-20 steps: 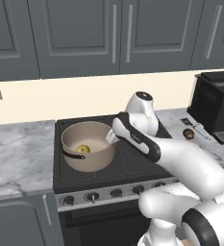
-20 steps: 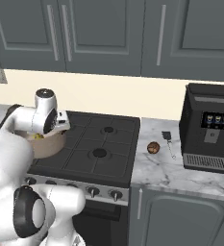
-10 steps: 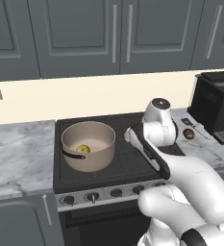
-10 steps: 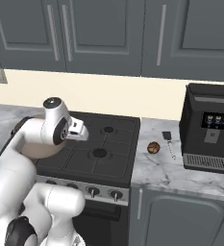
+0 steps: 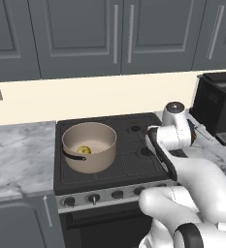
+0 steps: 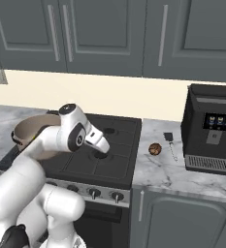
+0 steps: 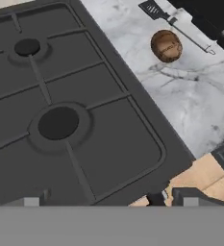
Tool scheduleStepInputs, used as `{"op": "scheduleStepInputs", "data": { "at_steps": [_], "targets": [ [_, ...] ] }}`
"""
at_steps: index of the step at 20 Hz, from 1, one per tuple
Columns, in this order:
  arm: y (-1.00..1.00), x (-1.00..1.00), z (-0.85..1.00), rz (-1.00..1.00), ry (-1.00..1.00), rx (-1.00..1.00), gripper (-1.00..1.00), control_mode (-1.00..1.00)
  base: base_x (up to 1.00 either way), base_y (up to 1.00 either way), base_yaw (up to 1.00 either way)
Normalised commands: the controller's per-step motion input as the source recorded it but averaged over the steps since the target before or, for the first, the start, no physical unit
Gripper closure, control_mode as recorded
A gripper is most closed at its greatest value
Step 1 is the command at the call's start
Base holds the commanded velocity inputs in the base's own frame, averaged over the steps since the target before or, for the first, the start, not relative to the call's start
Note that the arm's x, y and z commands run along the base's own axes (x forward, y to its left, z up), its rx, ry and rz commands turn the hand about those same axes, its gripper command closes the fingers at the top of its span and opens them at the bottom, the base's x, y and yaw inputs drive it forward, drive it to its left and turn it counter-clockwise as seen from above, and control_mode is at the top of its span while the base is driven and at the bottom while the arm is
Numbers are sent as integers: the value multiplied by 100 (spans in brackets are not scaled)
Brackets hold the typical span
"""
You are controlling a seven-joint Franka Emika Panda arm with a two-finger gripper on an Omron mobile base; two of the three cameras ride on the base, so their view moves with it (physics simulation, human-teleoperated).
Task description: Put the squash and potato in the pot. Retrieve the spatula and lightly stir the vegetables in the pot.
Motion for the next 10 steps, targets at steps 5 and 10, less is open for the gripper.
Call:
{"op": "scheduleStepInputs", "data": {
  "at_steps": [5, 10],
  "targets": [
    [-96, 4, -2, -32, 2, 0, -100, -100, 0, 0, 0],
    [-95, 17, -3, -17, 6, 0, -100, -100, 0, 0, 0]
  ]
}}
